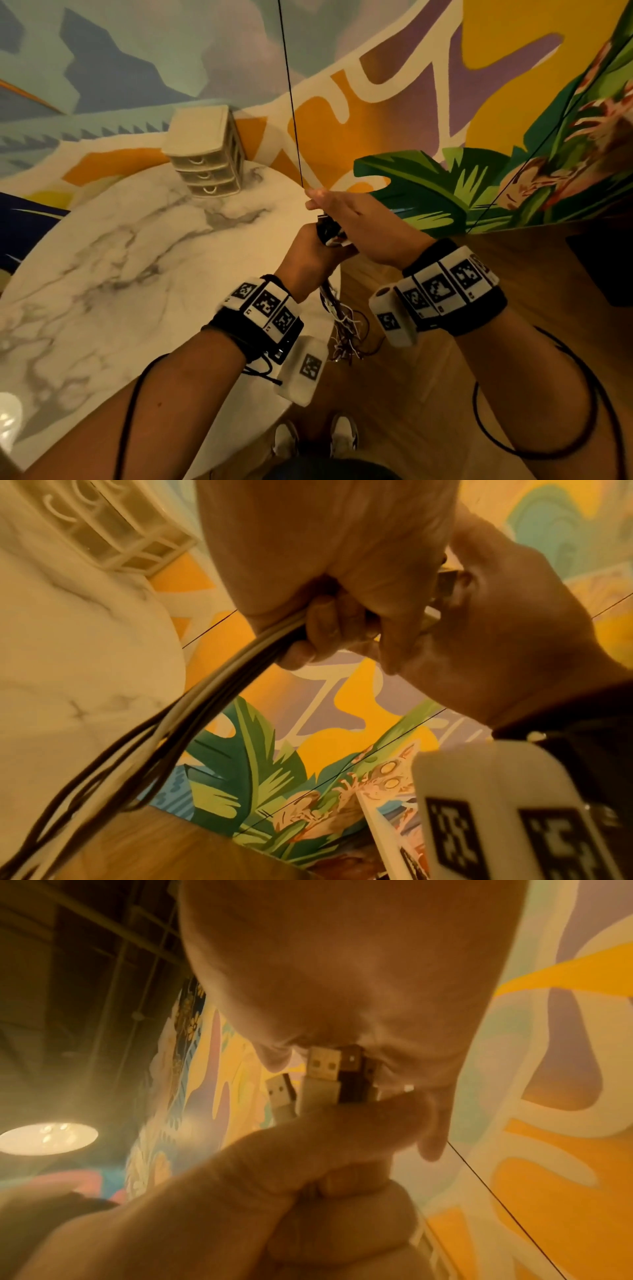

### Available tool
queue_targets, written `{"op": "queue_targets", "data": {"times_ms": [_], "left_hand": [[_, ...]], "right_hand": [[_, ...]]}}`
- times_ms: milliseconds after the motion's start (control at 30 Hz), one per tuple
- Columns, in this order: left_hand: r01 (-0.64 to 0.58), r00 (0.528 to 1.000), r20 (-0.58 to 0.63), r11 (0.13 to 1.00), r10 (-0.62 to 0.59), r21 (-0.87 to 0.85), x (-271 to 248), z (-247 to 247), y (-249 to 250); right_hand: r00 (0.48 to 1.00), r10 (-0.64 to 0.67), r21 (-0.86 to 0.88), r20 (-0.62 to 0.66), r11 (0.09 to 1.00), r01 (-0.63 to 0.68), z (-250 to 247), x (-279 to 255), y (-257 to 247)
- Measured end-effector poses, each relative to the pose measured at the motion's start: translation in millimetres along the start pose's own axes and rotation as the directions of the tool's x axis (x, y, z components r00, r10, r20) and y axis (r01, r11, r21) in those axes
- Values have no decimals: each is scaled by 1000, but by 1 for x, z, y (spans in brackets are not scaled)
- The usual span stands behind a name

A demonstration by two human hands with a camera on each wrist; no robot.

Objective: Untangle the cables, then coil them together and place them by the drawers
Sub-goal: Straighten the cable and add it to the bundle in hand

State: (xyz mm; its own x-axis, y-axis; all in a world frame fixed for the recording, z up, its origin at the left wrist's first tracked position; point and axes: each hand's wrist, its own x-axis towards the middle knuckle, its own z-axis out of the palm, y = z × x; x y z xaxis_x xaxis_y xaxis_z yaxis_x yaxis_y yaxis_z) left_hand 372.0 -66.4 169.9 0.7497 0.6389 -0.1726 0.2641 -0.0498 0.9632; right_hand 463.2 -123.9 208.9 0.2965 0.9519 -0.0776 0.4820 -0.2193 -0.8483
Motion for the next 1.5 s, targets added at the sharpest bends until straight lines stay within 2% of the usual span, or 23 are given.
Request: {"op": "queue_targets", "data": {"times_ms": [100, 167, 267, 333, 400, 467, 567, 733, 767, 833, 867, 933, 1000, 1067, 1167, 1267, 1300, 1333, 1367, 1400, 1433, 1467, 1500], "left_hand": [[-18, 996, -83, 998, 13, -66, -5, -3, 1], [-9, 995, -98, 996, 0, -93, -6, -5, -1], [39, 995, -90, 998, -44, -58, -6, -9, -7], [34, 995, -95, 999, -38, -42, -7, -12, -11], [-27, 997, -77, 1000, 26, -15, -8, -14, -11], [-74, 994, -73, 997, 76, 28, -9, -15, -9], [-110, 985, -134, 994, 112, 20, -11, -20, -6], [-52, 991, -120, 998, 55, 33, -17, -25, -10], [-64, 989, -130, 997, 70, 46, -16, -24, -8], [-70, 989, -134, 998, 69, 1, -13, -24, -9], [-48, 990, -136, 997, 39, -64, -11, -25, -8], [-25, 993, -121, 989, 7, -147, -9, -30, -7], [-22, 997, -71, 990, 12, -140, -11, -31, -7], [-31, 999, -48, 994, 26, -108, -14, -30, -7], [-49, 998, -51, 999, 49, 2, -11, -28, -12], [-57, 997, -52, 994, 62, 89, -8, -27, -16], [-46, 996, -66, 993, 53, 106, -7, -27, -19], [-29, 997, -74, 997, 35, 72, -7, -28, -18], [-30, 997, -70, 999, 31, 25, -8, -31, -15], [-40, 996, -82, 997, 35, -60, -9, -34, -8], [-55, 994, -105, 991, 42, -124, -8, -39, -3], [-71, 990, -135, 982, 48, -176, -4, -44, 4], [-101, 982, -176, 968, 61, -229, 1, -49, 11]], "right_hand": [[997, -20, -189, 79, 981, 34, 6, 8, -14], [997, 12, -288, 75, 958, 10, 8, 13, -18], [995, 55, -267, 78, 963, -32, 13, 15, -15], [999, 5, -229, 39, 973, 4, 21, 13, -17], [996, -79, -304, -38, 950, 64, 27, 13, -21], [993, -98, -412, -69, 909, 61, 31, 15, -25], [995, -95, -441, -36, 895, 69, 34, 12, -29], [999, -35, -495, 15, 868, 38, 40, 13, -27], [999, -25, -474, 40, 880, 41, 40, 15, -28], [998, -69, -279, 7, 958, 68, 34, 18, -31], [993, -83, -135, -80, 988, 72, 30, 20, -34], [960, -63, 91, -273, 992, 91, 21, 22, -38], [938, -47, 115, -344, 989, 92, 16, 21, -41], [966, -35, -20, -256, 999, 31, 20, 18, -45], [998, 54, -285, -22, 957, -58, 31, 17, -44], [995, 93, -462, 47, 885, -61, 40, 25, -38], [995, 81, -413, 59, 909, -50, 42, 27, -37], [998, 46, -249, 49, 968, -32, 41, 30, -33], [1000, 21, 28, 4, 999, -21, 39, 30, -30], [996, 25, 347, -82, 938, 5, 37, 31, -25], [982, 46, 569, -183, 819, 67, 36, 30, -17], [961, 81, 656, -266, 745, 119, 38, 28, -5], [948, 103, 659, -301, 741, 128, 44, 25, 5]]}}
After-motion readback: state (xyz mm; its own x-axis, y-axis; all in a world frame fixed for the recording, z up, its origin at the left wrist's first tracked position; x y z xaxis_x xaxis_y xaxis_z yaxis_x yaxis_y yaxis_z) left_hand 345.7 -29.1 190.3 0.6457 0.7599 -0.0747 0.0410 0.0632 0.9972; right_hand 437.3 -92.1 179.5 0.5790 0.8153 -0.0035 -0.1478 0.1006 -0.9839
